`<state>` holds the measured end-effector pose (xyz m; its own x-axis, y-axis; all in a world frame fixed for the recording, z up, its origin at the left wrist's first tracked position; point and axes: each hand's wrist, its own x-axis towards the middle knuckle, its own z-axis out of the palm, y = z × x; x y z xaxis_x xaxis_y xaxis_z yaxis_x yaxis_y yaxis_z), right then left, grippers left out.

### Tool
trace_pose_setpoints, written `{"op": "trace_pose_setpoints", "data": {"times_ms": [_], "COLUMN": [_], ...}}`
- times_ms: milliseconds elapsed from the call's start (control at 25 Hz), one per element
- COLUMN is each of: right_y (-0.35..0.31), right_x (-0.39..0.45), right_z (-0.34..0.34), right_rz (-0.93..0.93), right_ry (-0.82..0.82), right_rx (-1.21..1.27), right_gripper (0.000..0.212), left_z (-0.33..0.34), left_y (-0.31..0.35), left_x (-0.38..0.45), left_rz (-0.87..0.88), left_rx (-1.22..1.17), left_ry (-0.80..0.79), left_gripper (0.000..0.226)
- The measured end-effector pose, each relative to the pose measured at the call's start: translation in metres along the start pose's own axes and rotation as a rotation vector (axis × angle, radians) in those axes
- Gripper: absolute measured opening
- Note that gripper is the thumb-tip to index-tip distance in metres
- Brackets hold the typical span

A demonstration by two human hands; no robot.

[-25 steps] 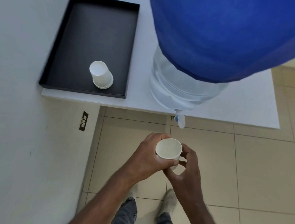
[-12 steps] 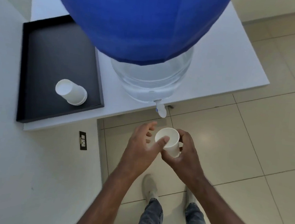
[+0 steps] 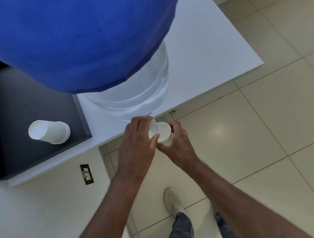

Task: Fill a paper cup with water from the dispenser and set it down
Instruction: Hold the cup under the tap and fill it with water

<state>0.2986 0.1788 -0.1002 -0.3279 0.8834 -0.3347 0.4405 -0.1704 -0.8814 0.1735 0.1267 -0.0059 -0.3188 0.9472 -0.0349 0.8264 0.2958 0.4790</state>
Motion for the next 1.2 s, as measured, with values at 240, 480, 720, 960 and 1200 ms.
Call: {"op": "trace_pose_setpoints", "data": {"times_ms": [240, 480, 720, 960, 1200], "right_y": [-0.010, -0.005, 0.001, 0.000, 0.001], "right_x": [0.012, 0.018, 0.020, 0.019, 0.017], "right_z": [0.008, 0.012, 0.012, 0.012, 0.012], "right_rz": [-0.089, -0.122, -0.113, -0.108, -0.112], "right_ry": [0.035, 0.027, 0.039, 0.044, 0.045], "right_rx": [0.009, -0.002, -0.009, -0.008, 0.007], "right_gripper": [0.057, 0.061, 0.062, 0.064, 0.062], "left_z": [-0.004, -0.008, -0.004, -0.005, -0.005], "left_y": [-0.001, -0.007, -0.002, -0.004, -0.002], "left_x": [0.007, 0.017, 0.016, 0.017, 0.018], "left_rz": [-0.042, -0.200, -0.175, -0.169, -0.184], "left_rx": [-0.100, -0.334, -0.425, -0.414, -0.439], "left_ry": [0.006, 0.057, 0.147, 0.147, 0.145], "left_gripper": [0.041, 0.025, 0.014, 0.014, 0.014]}}
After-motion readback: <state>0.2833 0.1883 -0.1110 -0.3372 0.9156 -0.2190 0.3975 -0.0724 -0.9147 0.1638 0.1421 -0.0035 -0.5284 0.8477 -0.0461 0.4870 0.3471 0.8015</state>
